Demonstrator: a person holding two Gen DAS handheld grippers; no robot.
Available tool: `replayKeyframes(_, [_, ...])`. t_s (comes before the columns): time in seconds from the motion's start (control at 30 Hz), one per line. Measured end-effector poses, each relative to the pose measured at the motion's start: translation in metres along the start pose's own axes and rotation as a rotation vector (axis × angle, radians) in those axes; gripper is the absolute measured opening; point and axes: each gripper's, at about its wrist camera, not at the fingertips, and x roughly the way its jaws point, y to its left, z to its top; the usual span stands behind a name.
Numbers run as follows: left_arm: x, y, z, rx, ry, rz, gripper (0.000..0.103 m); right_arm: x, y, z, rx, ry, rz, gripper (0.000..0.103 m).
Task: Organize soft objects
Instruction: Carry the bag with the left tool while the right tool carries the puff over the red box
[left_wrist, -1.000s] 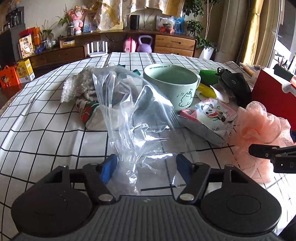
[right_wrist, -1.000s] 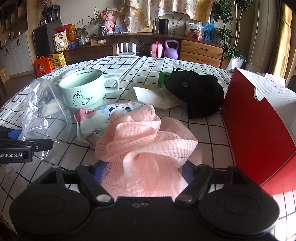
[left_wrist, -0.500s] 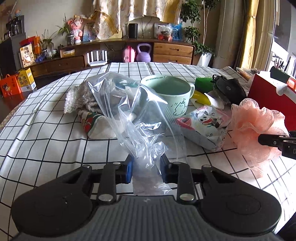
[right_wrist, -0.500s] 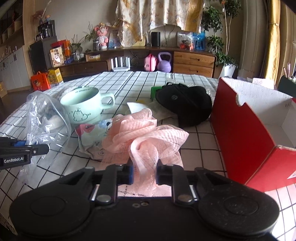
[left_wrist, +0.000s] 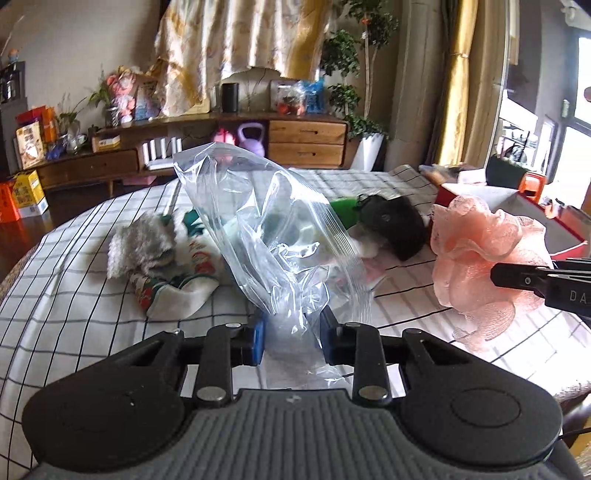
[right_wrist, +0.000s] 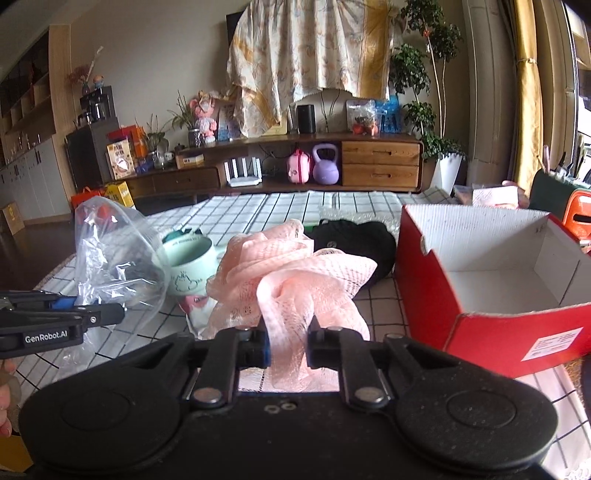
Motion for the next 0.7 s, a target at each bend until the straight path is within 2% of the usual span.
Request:
replayKeyframes(0.33, [-0.020, -0.047, 0.042, 0.071, -0.052, -0.120, 0.029, -0.039, -0.027, 0.026, 0.002, -0.048, -0.025, 0.016])
replayKeyframes(0.57, [-0.009, -0.082, 0.075, 0.082, -0.058, -0.197, 0.029, -0.047, -0.063, 0.043, 0.027, -0.074, -0.073, 0.017])
replayKeyframes(0.7, [0.000, -0.109, 0.089, 0.133, -0.074, -0.217, 0.029, -0.047, -0.087, 0.049, 0.054, -0.080, -0.097, 0.017])
